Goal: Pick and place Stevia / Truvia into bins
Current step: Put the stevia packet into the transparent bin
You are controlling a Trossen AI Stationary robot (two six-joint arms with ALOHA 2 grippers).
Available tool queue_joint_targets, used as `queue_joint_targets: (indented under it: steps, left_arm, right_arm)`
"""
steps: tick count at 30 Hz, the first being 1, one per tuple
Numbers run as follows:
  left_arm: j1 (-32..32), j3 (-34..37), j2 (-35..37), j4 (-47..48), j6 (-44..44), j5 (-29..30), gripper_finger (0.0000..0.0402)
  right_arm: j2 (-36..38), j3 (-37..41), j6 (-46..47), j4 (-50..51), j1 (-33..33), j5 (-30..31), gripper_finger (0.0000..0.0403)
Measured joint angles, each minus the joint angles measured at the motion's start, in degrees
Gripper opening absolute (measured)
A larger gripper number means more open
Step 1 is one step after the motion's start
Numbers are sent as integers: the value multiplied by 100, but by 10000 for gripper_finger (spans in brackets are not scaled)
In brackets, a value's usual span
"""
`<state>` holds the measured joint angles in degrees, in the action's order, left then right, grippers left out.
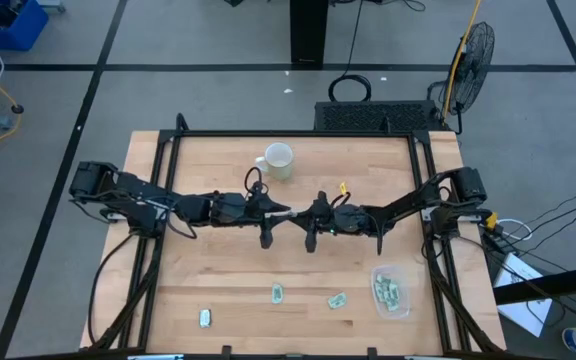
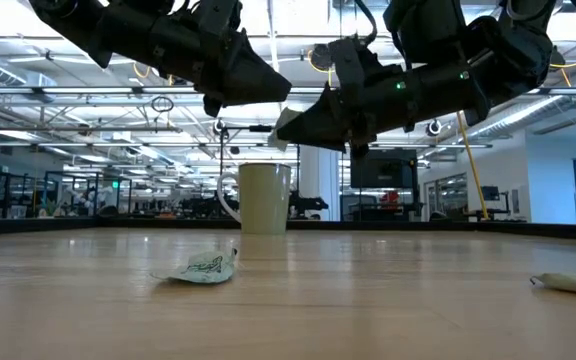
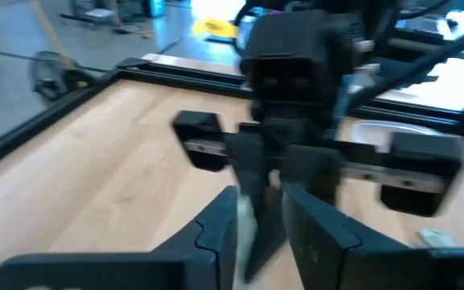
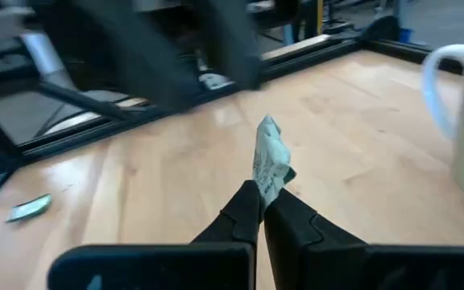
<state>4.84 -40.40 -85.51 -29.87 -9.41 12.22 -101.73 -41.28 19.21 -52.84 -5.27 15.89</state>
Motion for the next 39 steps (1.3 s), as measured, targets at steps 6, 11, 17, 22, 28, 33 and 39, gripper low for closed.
queue_joint_targets:
  steps: [6,11,17,22,28,33,39]
  left_arm:
    - [4,0,43,3,64,-218,152]
    - [0,-8,375,287,85,-200,169]
    - [2,-4,1077,1128,74,-174,170]
    - [0,-4,1479,1764,74,-168,170]
    - [0,0,1541,2003,-17,-168,170]
    - [0,0,1539,2160,-155,-164,170]
    - [0,0,1539,2110,-336,-145,170]
  right_arm:
    - [70,0,4,270,-78,37,1]
    - [632,7,257,1699,-300,33,1]
    - [2307,-2,745,3945,-934,7,0]
    - [3498,-2,2745,5894,-1739,-437,0]
    - [3875,0,4731,7216,-2965,-1001,0]
    - [3743,2,5867,7622,-3838,-1299,1]
    - [3676,2,6261,7582,-4343,-1310,0]
